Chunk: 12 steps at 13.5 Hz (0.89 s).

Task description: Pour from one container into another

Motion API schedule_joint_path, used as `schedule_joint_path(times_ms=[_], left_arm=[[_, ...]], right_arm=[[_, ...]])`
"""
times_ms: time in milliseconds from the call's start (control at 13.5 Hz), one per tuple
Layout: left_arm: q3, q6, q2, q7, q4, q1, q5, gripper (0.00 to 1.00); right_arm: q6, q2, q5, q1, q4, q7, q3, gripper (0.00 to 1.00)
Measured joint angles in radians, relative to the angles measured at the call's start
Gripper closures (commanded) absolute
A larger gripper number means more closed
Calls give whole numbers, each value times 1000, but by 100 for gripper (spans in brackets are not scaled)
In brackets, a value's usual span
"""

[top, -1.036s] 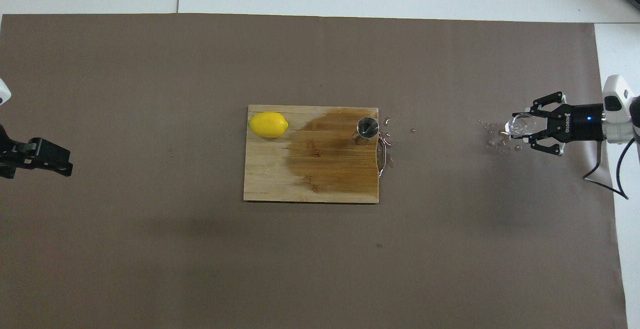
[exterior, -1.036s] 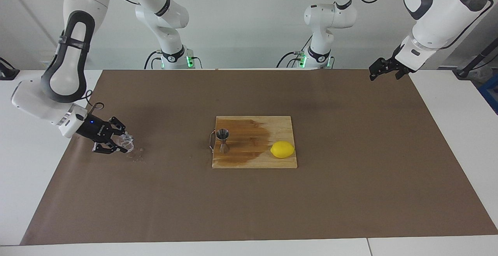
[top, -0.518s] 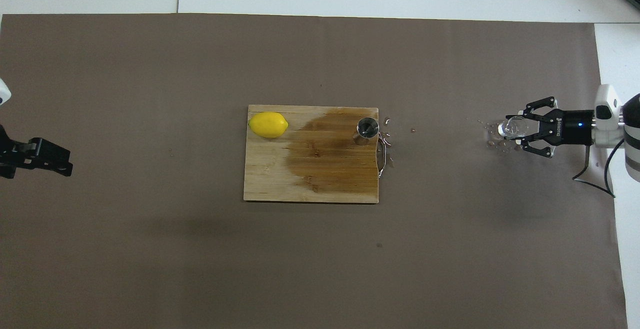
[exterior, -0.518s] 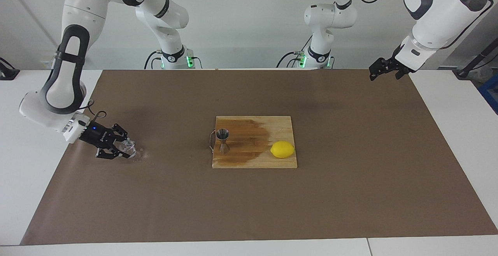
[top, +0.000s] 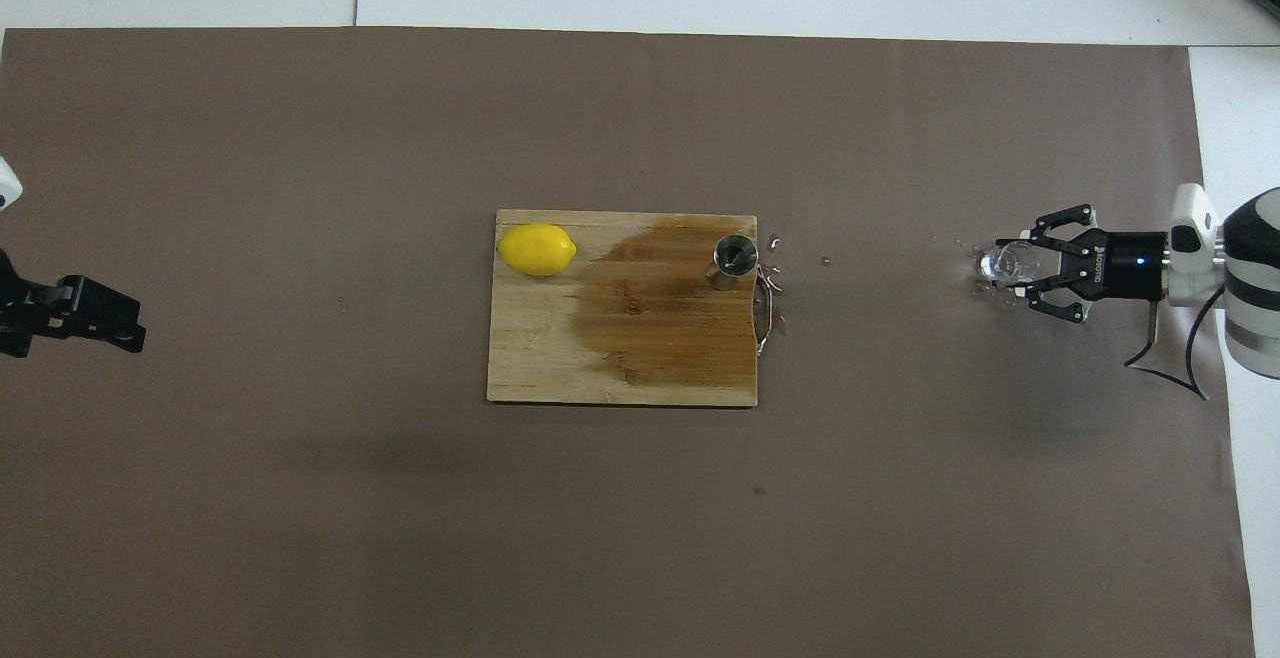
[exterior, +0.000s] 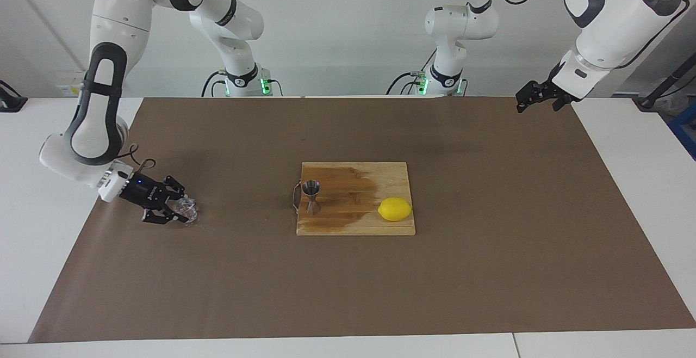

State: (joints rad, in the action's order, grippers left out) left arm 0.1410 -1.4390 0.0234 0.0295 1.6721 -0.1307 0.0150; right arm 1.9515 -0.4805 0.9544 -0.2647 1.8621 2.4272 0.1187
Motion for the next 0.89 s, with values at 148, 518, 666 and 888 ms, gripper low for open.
schedule_joint_path(times_ms=[148,518,666,888], left_arm=[[0,0,0,0,0,0,0,0],[0,0,0,0,0,0,0,0],[0,0,0,0,0,0,0,0],[0,0,0,0,0,0,0,0]], right_arm=[[1,0,2,0,1,2,0,0],[9,22,5,8,-9,-113,-3,0],[13,87,-17,48,-24,-308,-4,0],[25,212,-187,125,-61,-729,-5,0]])
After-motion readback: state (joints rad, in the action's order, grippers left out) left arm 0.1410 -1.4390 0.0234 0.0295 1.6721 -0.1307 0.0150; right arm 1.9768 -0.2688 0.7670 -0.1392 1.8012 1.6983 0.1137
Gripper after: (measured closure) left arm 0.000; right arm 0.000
